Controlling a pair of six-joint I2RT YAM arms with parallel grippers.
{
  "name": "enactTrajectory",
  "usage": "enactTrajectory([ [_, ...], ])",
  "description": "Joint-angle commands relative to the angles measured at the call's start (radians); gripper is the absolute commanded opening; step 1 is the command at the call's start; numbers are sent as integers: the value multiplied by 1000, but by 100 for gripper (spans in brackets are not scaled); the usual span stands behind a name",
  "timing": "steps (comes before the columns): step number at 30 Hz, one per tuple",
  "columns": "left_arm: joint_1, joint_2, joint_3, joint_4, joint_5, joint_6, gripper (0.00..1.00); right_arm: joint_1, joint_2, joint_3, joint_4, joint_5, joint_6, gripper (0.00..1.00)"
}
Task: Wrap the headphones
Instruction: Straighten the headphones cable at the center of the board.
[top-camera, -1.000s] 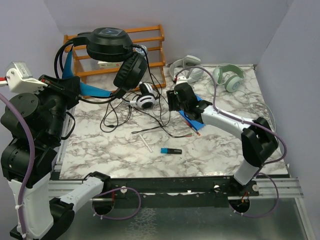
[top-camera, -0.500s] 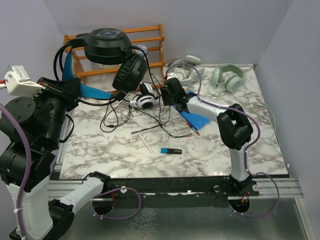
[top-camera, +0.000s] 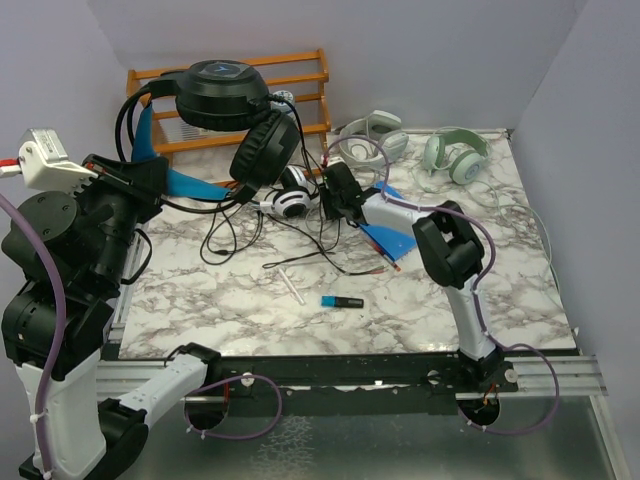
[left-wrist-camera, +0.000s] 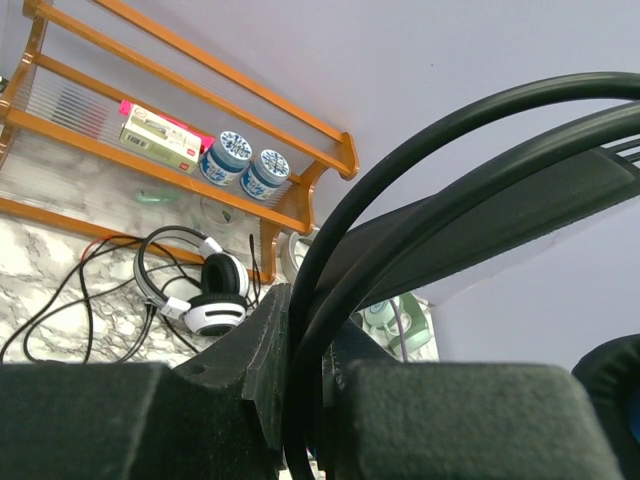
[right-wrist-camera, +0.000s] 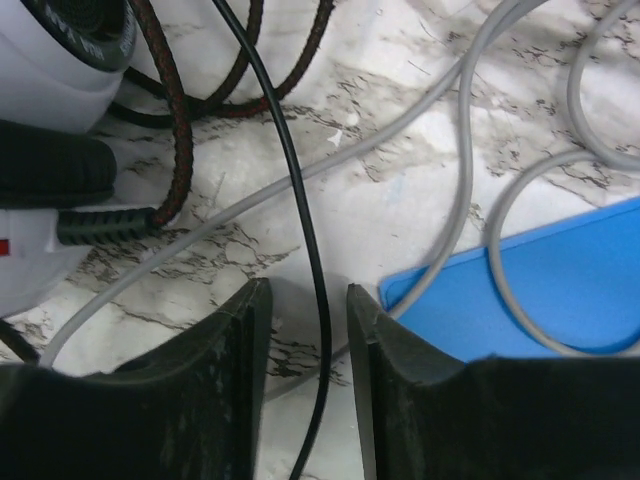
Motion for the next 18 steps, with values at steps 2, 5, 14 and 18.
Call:
enactTrajectory([
  [2,-3,-2,26,66,22,-42,0,-13,42,58,-62,-52,12,26],
  [5,-3,-1,10,66,21,-46,0,-31,-3,29,-45,-64,18,11],
  [14,-3,29,-92,91,63,-63,0,-51,-501,-161,12,149,-60,1],
  [18,-3,41,-122,113,74,-69,0,-94,-733,-187,-6,224,-100,1],
])
